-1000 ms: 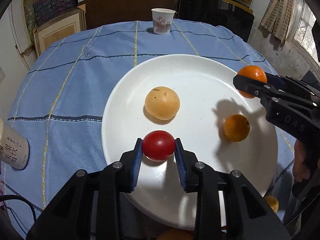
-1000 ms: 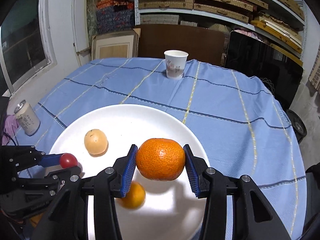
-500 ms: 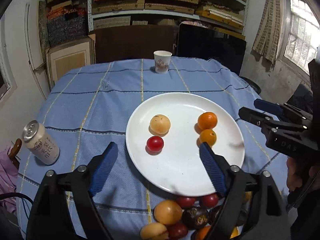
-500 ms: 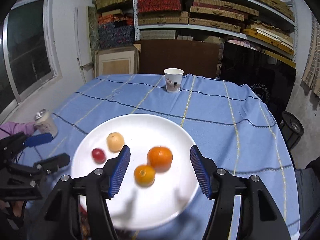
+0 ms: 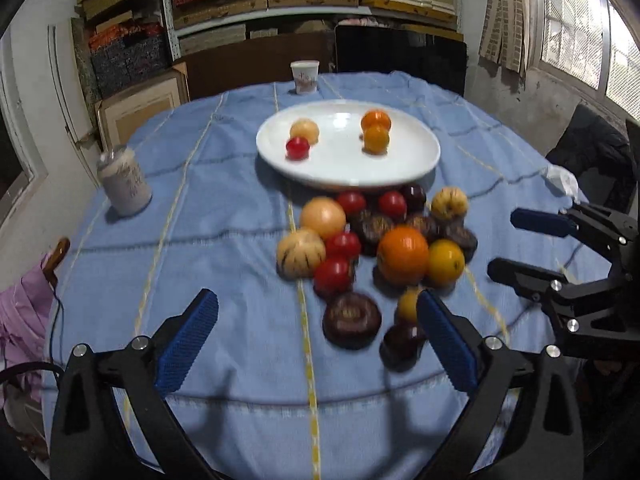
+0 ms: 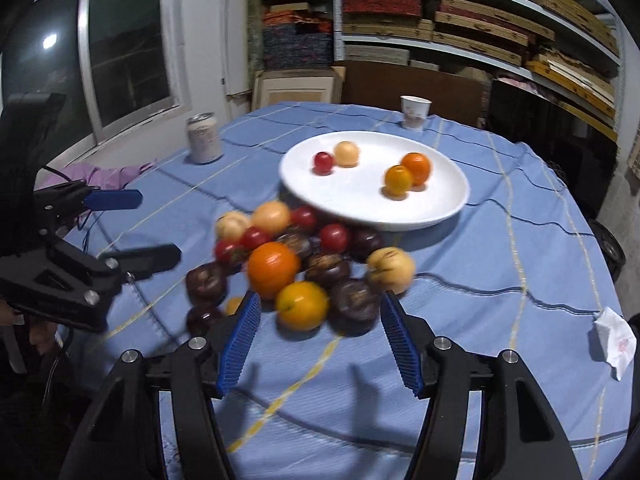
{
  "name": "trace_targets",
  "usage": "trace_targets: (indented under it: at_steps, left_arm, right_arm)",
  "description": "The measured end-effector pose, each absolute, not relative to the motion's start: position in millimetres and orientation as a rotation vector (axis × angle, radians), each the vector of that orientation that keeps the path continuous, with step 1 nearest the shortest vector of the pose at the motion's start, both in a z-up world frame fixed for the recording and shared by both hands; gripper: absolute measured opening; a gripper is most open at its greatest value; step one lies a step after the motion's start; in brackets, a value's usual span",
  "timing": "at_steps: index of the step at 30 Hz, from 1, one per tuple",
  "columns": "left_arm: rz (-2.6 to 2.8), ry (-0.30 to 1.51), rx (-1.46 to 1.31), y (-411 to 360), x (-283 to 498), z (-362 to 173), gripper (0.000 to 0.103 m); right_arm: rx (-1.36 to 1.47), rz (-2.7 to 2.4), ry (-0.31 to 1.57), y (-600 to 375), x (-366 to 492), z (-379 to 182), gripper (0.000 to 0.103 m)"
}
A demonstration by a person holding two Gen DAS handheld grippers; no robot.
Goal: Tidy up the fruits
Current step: 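Grasp a small yellow-orange citrus with the right tool while the left tool grasps a dark purple fruit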
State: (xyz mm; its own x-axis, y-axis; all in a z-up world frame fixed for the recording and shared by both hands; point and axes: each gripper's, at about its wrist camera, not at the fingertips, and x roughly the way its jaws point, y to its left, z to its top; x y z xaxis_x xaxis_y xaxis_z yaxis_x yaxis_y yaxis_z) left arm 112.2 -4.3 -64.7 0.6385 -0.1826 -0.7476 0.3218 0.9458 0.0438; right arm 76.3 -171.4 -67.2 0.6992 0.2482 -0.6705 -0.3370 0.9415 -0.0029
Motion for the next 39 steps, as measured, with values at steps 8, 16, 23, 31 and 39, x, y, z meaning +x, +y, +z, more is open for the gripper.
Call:
trace_targets:
  at_steps: [8, 16, 23, 31, 39]
  left_arm:
    - [-0.295, 0.884, 0.159, 2.3, 87.7, -83.8, 0.097]
    - [-0.312, 0.921, 0.166, -5.8, 90.4, -90.4, 0.097]
    - [-0.375, 0.917, 0.165, -20.3, 90.6, -94.2, 0.097]
    - [-0.456, 0.977, 0.122, -37.3, 101.5, -108.1, 0.067]
    - [-0.493, 0.972, 0.046, -39.2, 108.0, -109.6, 0.035]
  right_arm:
    - [-0.187, 0.287, 0.767, -145.6, 98.1, -85.9, 0.053]
    - [-0.227, 0.265, 0.787, -140.2, 102.0, -99.2, 0.036]
    - [-0.219, 0.260, 0.698, -157.5, 70.1, -94.4, 0.036]
    - [-0.059, 0.159, 0.724, -218.8, 78.8, -98.3, 0.036]
    - [0.006, 0.193, 0.712, -227.4, 77.3, -100.5, 0.036]
